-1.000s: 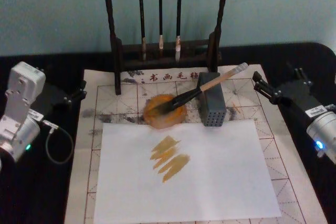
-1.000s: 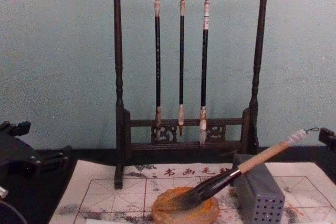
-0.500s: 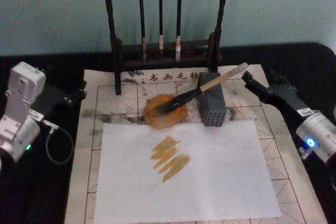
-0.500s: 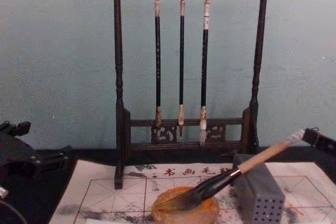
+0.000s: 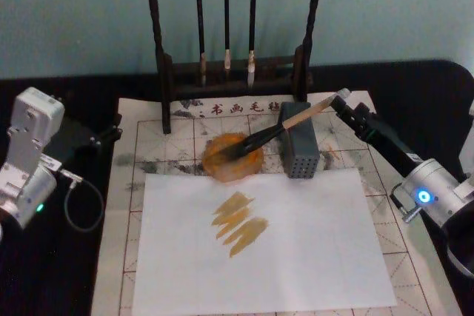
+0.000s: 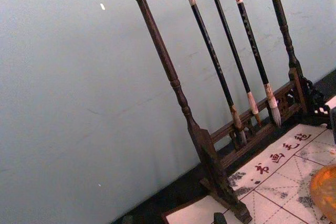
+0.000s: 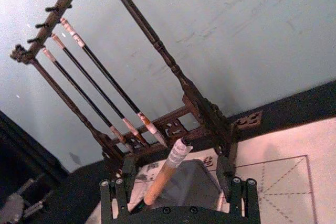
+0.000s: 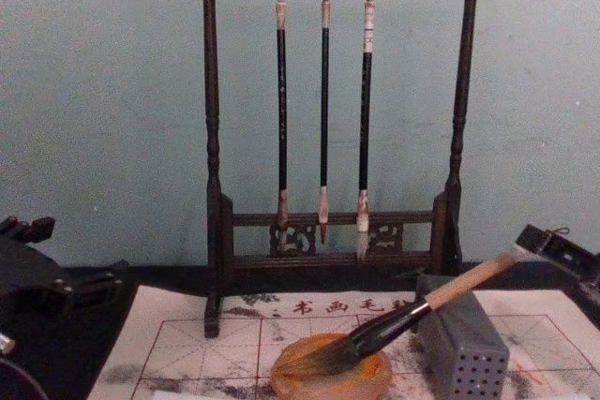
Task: Pick up the brush from the inkstone, write on the paper, then place the brush back to its original position.
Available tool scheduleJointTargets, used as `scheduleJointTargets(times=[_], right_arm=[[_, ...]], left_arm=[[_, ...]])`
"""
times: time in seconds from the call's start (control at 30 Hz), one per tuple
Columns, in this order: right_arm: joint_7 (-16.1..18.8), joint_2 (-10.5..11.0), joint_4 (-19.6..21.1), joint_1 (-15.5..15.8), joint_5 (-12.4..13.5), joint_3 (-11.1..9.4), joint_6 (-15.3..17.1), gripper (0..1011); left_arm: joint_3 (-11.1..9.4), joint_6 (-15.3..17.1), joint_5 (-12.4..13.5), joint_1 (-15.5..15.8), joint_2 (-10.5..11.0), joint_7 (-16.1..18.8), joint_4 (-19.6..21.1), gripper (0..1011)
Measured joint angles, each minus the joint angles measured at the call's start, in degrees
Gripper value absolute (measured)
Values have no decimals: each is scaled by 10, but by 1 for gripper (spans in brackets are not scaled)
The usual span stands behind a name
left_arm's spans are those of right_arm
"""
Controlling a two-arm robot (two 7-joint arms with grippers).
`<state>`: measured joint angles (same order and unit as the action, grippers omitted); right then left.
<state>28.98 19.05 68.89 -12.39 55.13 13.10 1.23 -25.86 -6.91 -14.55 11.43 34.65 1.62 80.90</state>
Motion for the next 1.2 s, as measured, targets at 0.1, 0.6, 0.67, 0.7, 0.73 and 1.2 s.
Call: scheduleJointTargets(times=[0.1, 0.6, 0.67, 0.7, 0.73, 1.2], right_arm=[[13, -7, -18, -10, 19, 0, 7, 1000], [47, -28, -79, -47, 72, 19, 26, 1000], [50, -31, -85, -50, 78, 20, 26, 1000], [52, -32, -90, -53, 83, 21, 26, 1000], [52, -32, -90, -53, 83, 21, 26, 1000], [67, -36, -115, -70, 110, 37, 24, 1000]], left_arm=[[0, 0, 0, 0, 0, 0, 0, 1001], [0, 0, 0, 0, 0, 0, 0, 1001], [0, 0, 0, 0, 0, 0, 0, 1001], [0, 0, 0, 0, 0, 0, 0, 1001], [0, 0, 0, 0, 0, 0, 0, 1001], [0, 0, 0, 0, 0, 0, 0, 1001]])
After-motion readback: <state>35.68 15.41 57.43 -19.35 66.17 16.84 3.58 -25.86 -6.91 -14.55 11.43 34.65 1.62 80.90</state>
